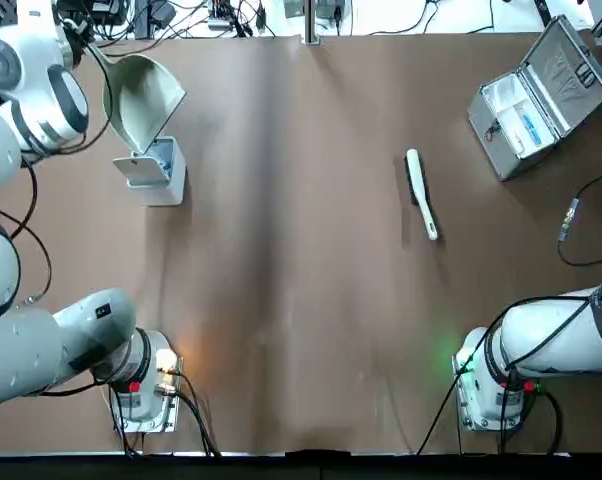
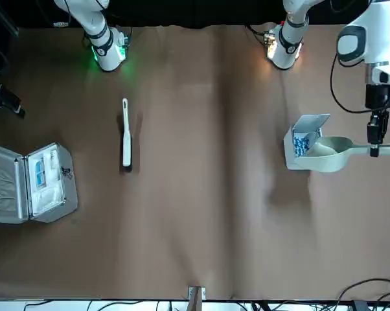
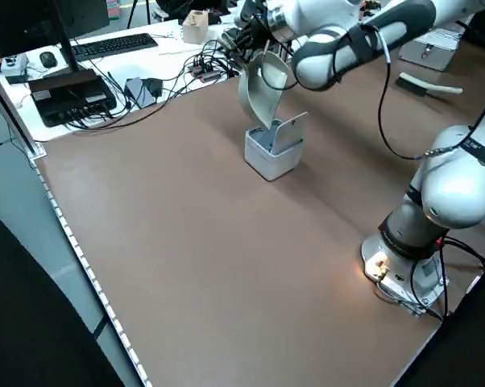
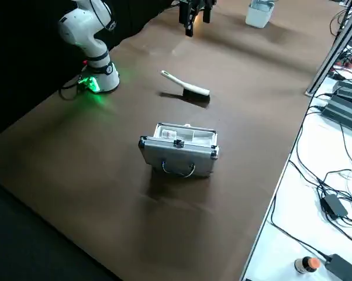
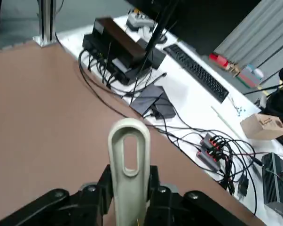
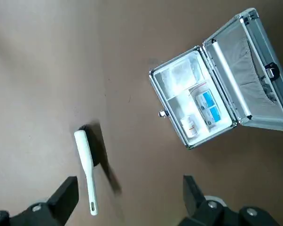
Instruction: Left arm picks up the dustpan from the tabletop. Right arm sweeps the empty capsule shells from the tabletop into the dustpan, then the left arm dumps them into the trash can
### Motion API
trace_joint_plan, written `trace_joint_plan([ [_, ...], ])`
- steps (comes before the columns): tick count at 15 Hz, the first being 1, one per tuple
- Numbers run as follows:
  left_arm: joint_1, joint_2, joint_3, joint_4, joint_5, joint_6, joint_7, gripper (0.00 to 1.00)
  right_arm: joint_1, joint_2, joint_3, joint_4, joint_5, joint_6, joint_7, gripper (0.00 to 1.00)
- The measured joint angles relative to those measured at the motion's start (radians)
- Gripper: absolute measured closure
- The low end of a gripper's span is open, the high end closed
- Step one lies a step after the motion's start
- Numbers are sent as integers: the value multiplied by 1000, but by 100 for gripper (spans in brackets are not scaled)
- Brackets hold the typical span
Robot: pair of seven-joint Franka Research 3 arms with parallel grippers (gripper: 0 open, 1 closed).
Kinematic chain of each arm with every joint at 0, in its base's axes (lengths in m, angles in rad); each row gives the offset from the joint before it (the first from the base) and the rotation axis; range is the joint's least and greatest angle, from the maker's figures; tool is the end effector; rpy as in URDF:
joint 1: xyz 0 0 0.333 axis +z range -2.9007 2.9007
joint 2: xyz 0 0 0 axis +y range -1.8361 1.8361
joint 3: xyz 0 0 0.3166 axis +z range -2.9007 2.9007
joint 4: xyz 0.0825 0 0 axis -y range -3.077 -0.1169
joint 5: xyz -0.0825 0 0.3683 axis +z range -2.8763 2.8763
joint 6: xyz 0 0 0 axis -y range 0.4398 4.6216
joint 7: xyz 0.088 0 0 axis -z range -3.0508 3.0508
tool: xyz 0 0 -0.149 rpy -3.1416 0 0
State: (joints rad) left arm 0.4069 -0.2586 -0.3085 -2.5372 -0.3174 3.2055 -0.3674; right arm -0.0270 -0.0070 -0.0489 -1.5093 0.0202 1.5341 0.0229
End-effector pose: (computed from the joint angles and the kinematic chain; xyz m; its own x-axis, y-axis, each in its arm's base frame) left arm 0.4974 0.0749 0.4568 0.3990 0.6285 0.6677 0.4842 -0.7627 0.4287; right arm 0.5335 -0.0376 0.6116 0.9947 -0.0979 0.0313 -0.0972 -0.9950 -0.0212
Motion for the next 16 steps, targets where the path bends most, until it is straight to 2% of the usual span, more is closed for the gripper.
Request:
trace_joint_plan([
  [4, 23, 52, 13, 135, -1, -192, -7, 67, -5, 0, -2, 0, 0, 2, 2, 2],
  [10, 26, 151, 89, 307, -1, -425, -25, 67, -7, 0, -3, 0, 0, 3, 2, 2],
  [11, 26, 189, 106, 371, -1, -501, -66, 67, -7, 0, -3, 0, 0, 3, 2, 2],
  [16, 25, 273, 150, 555, 14, -727, -155, 67, -7, 0, -3, 0, 0, 3, 2, 2],
])
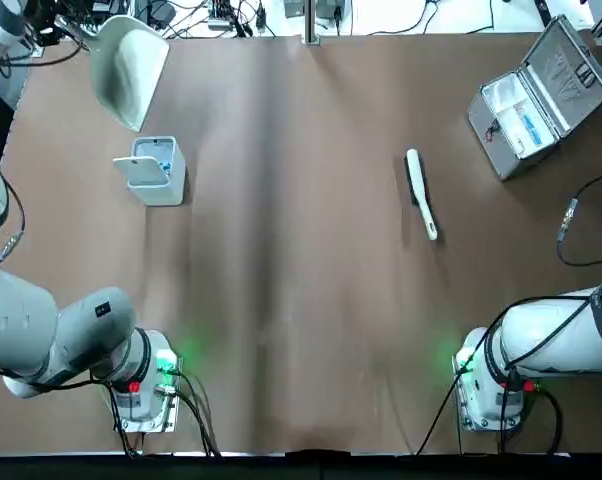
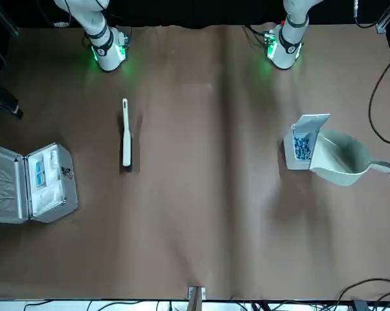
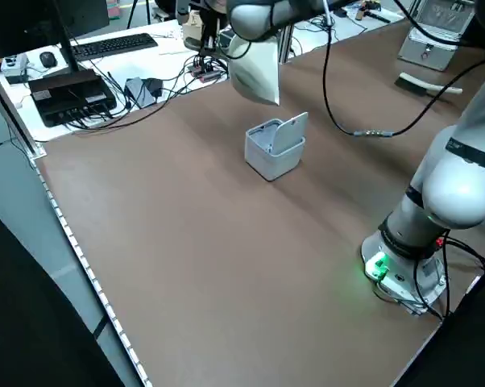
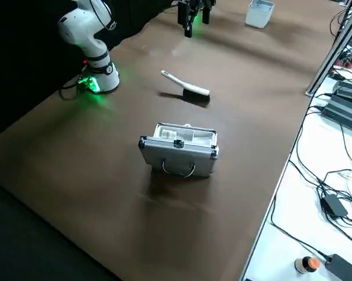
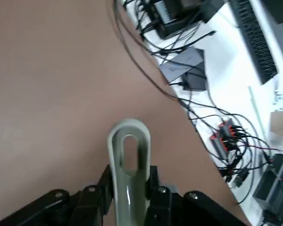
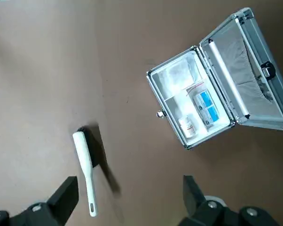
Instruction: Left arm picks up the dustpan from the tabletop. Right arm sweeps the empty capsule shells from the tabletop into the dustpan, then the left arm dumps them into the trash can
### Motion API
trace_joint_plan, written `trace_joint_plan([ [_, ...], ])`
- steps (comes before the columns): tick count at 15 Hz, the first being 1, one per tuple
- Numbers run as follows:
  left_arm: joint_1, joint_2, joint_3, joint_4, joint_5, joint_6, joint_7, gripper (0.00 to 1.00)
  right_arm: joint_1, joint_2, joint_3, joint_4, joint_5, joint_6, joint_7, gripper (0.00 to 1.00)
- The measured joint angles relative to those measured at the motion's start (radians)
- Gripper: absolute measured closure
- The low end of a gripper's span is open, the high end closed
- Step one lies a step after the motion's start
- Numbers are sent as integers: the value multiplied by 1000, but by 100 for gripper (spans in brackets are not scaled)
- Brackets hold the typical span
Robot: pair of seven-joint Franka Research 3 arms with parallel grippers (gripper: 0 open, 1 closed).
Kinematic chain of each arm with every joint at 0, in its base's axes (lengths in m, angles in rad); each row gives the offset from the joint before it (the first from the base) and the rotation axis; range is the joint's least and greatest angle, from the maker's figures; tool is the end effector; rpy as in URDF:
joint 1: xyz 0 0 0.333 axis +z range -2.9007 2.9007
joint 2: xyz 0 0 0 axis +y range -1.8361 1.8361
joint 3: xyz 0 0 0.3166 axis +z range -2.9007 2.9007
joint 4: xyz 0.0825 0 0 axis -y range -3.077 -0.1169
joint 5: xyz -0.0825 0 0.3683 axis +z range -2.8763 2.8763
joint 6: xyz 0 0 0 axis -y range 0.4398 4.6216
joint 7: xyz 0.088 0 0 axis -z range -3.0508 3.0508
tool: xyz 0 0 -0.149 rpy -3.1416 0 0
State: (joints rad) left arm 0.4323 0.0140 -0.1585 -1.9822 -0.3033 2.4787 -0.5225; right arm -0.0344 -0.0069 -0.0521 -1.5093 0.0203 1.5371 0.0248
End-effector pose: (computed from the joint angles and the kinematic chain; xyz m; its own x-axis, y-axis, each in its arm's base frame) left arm 0.5831 0.1572 0.4815 0.4833 0.8429 0.2365 0.7128 -0.5357 0.4526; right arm 0.5335 -0.0433 0.6118 0.9933 -0.1103 0.0342 -0.1097 -0.9937 -0.0215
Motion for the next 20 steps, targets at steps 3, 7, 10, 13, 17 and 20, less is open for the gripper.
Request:
trace_joint_plan([
  [3, -1, 67, 29, 134, 106, -156, -95, 67, 0, 0, 0, 0, 0, 0, 0, 2],
  [7, -11, 176, 51, 300, 160, -281, -174, 67, 0, 0, 0, 0, 0, 0, 0, 2],
  [10, -60, 251, 115, 370, 161, -292, -240, 67, 0, 0, 0, 0, 0, 0, 0, 2],
  [13, -114, 322, 192, 428, 161, -292, -325, 67, 0, 0, 0, 0, 0, 0, 0, 2],
  [17, -146, 406, 239, 492, 161, -293, -422, 67, 0, 0, 0, 0, 1, 0, 0, 2],
  [20, -147, 479, 272, 533, 161, -294, -438, 67, 0, 0, 0, 0, 1, 0, 0, 2],
])
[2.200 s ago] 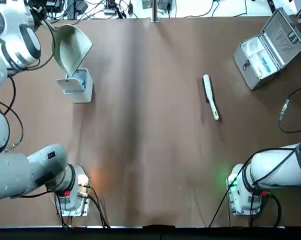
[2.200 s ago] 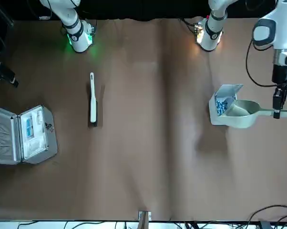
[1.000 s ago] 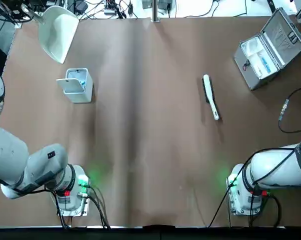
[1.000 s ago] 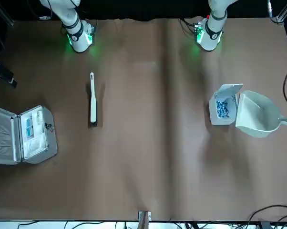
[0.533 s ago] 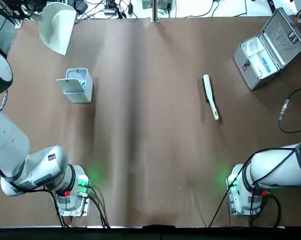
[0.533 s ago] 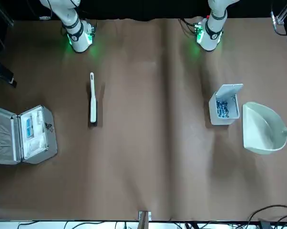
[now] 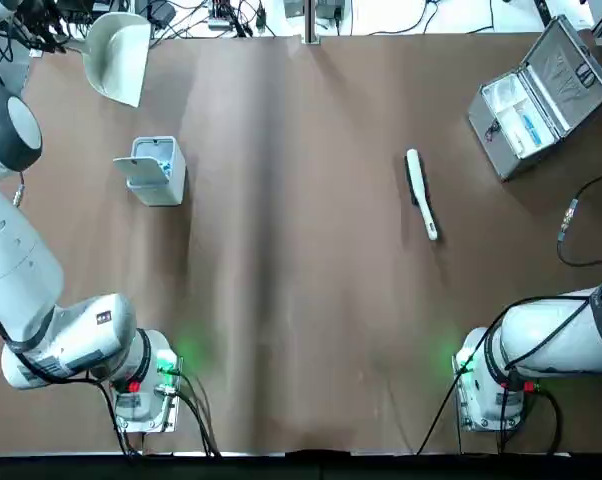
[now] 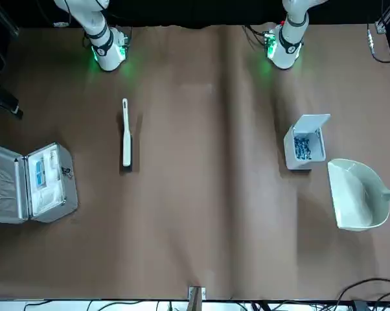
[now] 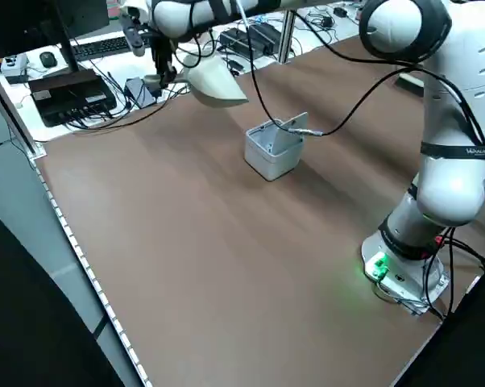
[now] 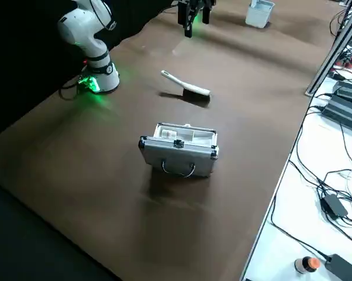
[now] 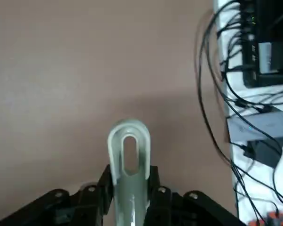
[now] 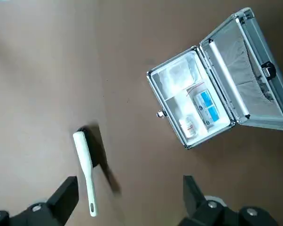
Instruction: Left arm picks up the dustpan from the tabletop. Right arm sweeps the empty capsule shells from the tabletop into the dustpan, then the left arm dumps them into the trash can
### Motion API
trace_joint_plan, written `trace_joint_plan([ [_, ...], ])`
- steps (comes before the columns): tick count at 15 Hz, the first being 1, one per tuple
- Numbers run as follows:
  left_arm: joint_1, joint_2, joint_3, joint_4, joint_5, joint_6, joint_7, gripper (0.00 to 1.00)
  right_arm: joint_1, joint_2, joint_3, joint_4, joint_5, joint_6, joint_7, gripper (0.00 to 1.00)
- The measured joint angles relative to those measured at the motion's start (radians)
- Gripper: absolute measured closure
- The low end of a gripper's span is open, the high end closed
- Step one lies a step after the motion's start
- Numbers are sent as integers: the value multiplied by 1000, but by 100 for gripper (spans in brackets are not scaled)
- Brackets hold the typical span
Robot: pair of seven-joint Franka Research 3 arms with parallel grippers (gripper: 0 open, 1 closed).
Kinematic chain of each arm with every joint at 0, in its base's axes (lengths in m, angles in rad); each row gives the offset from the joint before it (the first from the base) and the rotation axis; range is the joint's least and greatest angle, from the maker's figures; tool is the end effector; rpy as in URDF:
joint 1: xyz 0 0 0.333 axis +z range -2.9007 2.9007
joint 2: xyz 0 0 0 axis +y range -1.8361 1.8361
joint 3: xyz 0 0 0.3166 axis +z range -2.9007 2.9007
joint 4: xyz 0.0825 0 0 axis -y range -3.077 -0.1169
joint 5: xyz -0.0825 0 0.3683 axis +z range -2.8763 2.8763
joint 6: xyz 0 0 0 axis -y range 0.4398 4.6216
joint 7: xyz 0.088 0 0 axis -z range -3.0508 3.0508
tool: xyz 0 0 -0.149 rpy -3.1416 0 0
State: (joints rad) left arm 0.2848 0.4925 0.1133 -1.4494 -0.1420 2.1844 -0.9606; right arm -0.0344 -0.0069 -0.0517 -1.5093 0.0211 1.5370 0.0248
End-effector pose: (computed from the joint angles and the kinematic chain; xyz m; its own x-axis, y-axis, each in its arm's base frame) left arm 0.6695 0.2566 0.3947 0.1544 0.9853 0.0736 0.9554 -0.1679 0.2430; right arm 0.5335 -0.0429 0.6118 0.9934 -0.1099 0.0341 -0.1092 -0.9938 -0.0222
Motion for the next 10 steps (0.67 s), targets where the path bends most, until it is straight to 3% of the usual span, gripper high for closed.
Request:
trace_joint_plan([
  [10, -1, 145, 15, 98, 41, -1, 23, 67, 0, 0, 0, 0, 0, 0, 0, 2],
])
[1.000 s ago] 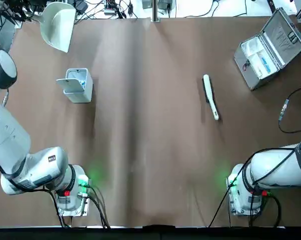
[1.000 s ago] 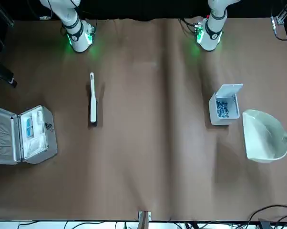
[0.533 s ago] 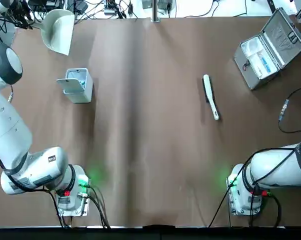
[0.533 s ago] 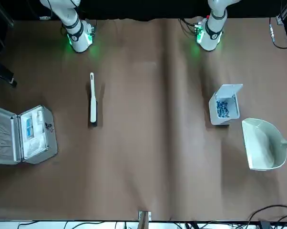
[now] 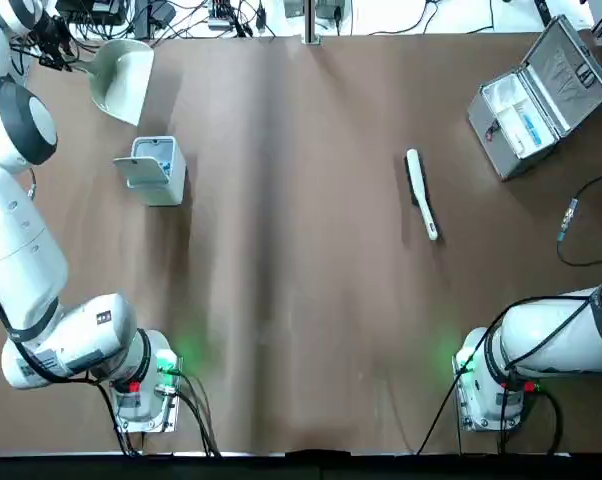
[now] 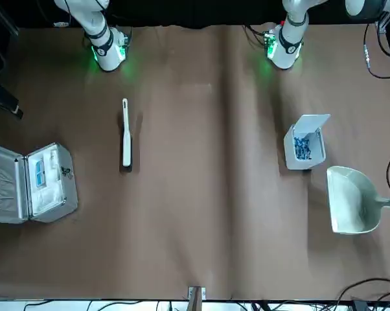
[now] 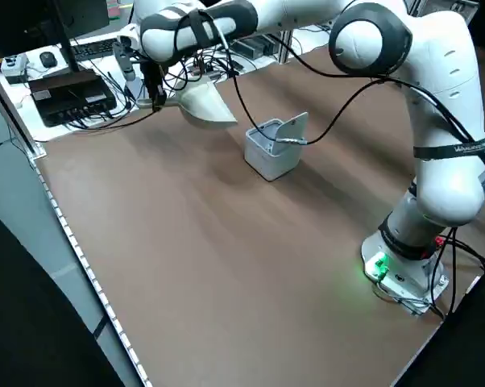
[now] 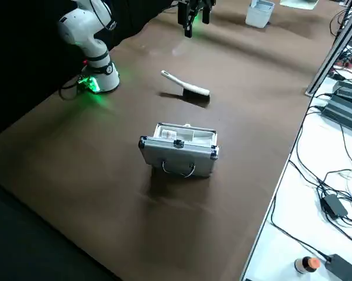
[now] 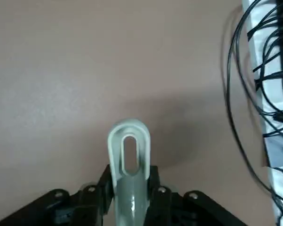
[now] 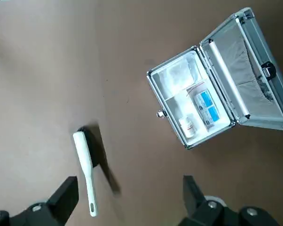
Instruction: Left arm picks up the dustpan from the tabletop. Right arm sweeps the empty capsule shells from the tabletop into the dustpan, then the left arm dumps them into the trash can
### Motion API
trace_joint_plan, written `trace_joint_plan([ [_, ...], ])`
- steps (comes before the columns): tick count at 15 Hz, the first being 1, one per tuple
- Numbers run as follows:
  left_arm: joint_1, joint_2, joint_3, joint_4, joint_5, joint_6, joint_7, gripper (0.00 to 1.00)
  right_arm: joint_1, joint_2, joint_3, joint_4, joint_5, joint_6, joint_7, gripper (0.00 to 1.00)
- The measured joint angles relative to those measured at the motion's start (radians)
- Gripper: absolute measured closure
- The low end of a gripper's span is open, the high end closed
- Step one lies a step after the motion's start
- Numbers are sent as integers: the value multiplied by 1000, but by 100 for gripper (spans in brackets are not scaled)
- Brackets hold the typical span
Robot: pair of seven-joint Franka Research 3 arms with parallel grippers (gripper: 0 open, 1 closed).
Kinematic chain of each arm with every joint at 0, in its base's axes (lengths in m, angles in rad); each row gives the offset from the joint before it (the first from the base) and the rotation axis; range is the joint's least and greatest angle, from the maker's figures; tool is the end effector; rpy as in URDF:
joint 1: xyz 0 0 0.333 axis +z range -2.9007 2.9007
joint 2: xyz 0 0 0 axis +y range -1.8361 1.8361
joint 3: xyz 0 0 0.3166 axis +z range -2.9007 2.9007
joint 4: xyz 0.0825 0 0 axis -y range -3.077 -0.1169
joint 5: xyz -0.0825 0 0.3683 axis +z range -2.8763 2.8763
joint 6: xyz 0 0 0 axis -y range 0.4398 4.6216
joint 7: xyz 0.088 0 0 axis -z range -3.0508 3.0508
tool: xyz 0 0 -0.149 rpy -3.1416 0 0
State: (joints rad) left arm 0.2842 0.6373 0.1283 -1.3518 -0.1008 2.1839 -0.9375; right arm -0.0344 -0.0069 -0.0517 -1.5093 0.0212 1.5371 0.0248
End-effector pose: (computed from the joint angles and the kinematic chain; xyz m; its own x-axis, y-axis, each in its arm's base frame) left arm 0.6880 0.2727 0.3377 0.1923 0.9757 0.1046 0.9633 -0.2081 0.1696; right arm 0.5335 -0.0429 0.6118 0.9934 -0.1099 0.0341 -0.1092 -0.9938 -0.0224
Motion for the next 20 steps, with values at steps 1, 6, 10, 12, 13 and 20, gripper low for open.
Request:
trace_joint_plan([
  [1, 0, 8, 1, 2, 6, -1, 5, 67, 0, 0, 0, 0, 0, 0, 0, 2],
  [6, 3, 61, 10, 6, 39, -2, 11, 67, 0, 0, 0, 0, 0, 0, 0, 2],
  [10, 4, 83, 25, 10, 40, -1, 12, 67, 0, 0, 0, 0, 0, 0, 0, 2],
  [12, 8, 93, 33, 10, 40, -1, 12, 67, 0, 0, 0, 0, 0, 0, 0, 2],
  [13, 13, 97, 36, 10, 40, -1, 13, 67, 0, 0, 0, 0, 0, 0, 0, 2],
  [20, 67, 106, 59, -19, 40, -5, 33, 67, 0, 0, 0, 0, 0, 0, 0, 2],
])
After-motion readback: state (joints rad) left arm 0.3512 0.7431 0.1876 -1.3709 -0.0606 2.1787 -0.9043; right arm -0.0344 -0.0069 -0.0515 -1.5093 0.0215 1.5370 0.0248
